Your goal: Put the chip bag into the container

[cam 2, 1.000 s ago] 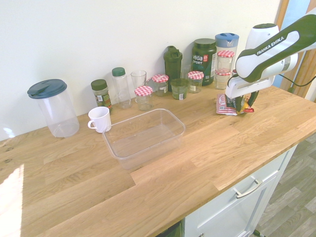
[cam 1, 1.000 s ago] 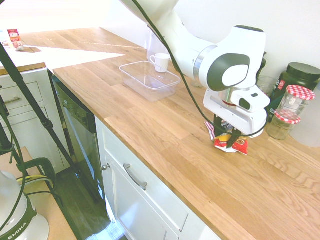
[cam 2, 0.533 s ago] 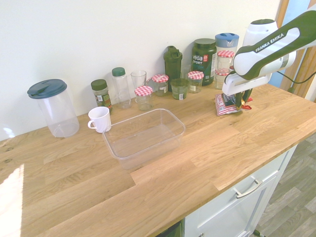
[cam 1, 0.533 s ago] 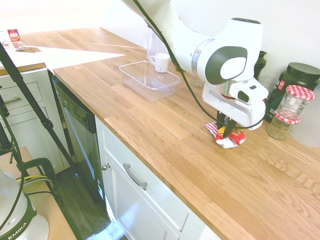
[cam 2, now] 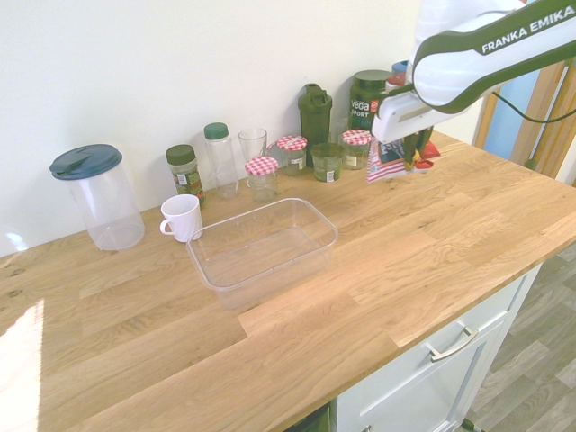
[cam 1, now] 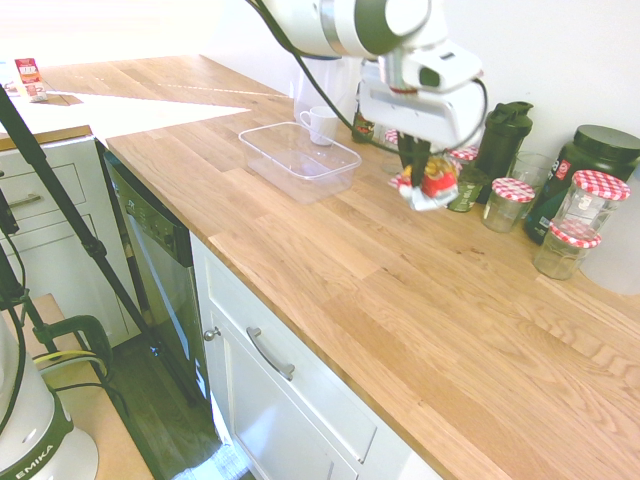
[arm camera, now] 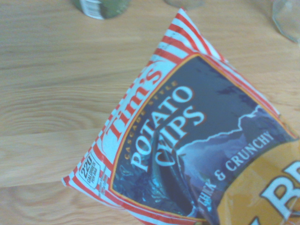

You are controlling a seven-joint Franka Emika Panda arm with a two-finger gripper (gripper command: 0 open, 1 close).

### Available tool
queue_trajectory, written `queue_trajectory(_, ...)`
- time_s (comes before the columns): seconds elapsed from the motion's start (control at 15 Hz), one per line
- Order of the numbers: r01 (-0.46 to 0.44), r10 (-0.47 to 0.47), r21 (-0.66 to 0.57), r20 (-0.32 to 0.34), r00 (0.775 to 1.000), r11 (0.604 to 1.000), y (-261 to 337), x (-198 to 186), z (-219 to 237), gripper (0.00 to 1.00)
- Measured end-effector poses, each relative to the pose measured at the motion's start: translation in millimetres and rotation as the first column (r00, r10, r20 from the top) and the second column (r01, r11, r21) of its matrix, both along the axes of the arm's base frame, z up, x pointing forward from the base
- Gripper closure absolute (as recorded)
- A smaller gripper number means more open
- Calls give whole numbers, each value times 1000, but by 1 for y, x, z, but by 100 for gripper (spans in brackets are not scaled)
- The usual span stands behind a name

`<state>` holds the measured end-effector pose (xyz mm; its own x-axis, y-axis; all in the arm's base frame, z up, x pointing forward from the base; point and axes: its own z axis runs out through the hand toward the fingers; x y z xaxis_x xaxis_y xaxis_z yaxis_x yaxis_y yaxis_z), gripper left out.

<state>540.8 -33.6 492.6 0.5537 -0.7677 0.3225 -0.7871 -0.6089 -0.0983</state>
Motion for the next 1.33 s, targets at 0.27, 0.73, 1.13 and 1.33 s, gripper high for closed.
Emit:
queue_trajectory(0.27,-70,70,-79,-3,998,994,145,-20,22,100)
queue_trajectory(0.73,-120,98,-174,-128,987,977,260,27,-45,100)
queue_trajectory(1.13,-143,102,-209,-195,975,967,287,42,-90,0)
queue_trajectory(1.33,-148,98,-223,-223,970,964,289,41,-104,0)
